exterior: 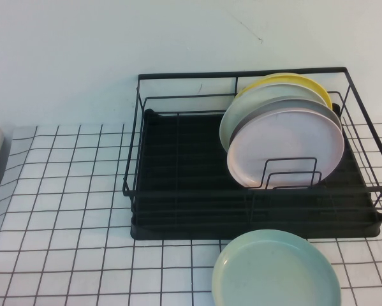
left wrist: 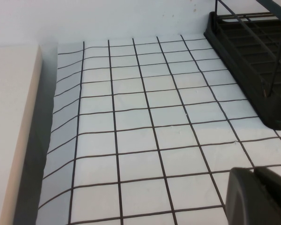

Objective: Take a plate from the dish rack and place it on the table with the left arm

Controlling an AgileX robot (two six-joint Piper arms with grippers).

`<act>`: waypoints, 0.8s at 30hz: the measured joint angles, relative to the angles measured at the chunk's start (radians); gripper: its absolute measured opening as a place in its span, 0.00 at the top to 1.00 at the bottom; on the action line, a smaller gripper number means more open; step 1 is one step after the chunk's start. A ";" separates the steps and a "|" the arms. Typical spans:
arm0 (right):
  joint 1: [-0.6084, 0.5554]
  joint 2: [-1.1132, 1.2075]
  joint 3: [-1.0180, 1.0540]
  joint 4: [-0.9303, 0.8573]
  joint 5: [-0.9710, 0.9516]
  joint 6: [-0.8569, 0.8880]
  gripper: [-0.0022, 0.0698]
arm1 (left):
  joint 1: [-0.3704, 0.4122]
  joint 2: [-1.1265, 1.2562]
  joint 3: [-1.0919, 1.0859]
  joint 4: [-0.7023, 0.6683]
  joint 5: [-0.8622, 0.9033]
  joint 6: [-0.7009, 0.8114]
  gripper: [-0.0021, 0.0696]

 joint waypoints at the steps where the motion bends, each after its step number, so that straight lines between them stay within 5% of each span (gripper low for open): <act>1: 0.000 0.000 0.000 0.000 0.000 0.000 0.97 | 0.000 0.000 0.000 0.000 0.000 0.000 0.98; 15: 0.000 0.000 0.000 0.000 0.000 0.000 0.97 | 0.000 0.000 0.000 0.000 -0.019 0.000 0.98; 24: 0.000 0.000 0.000 0.000 0.000 0.000 0.97 | 0.000 0.000 0.006 0.002 -0.413 0.000 0.98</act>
